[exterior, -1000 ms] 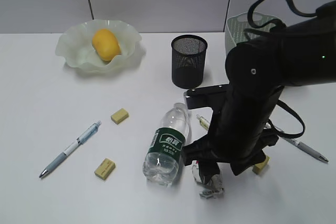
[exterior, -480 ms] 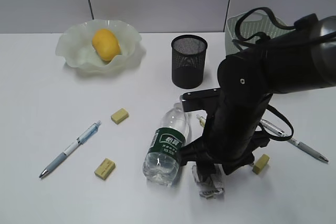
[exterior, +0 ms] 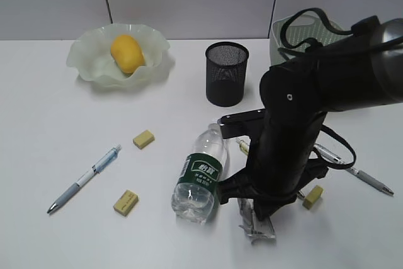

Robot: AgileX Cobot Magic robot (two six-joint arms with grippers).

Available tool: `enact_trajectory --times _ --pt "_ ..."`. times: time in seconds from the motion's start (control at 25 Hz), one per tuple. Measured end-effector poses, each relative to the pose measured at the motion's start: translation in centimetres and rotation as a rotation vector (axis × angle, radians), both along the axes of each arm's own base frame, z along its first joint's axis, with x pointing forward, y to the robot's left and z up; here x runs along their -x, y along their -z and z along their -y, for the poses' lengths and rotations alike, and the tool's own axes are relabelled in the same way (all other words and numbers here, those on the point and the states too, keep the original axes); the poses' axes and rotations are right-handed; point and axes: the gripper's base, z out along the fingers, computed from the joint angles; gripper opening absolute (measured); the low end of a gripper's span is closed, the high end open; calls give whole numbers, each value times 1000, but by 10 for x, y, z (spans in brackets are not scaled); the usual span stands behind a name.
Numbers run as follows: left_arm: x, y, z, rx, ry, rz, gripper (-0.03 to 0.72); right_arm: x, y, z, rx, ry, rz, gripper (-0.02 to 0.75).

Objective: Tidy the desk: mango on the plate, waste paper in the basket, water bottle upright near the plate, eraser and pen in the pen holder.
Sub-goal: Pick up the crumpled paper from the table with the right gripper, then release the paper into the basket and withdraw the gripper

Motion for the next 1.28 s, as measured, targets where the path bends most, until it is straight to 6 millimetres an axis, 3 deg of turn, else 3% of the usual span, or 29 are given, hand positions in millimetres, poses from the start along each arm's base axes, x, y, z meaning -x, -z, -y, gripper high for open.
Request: enact_trajectory --times 0.16,0.32,0.72,1.0,1.28 --pt "0 0 0 0 0 0 239 3 0 1 14 9 -36 14" --pt "0 0 0 0 0 0 239 7 -15 3 2 12 -37 14" --pt "0 0 0 0 0 0 239 10 -102 18 -148 22 157 14" --pt "0 0 0 0 0 0 238 -31 -147 40 -129 74 315 14" --pt "0 0 0 0 0 0 238 -85 -196 89 -99 198 506 14"
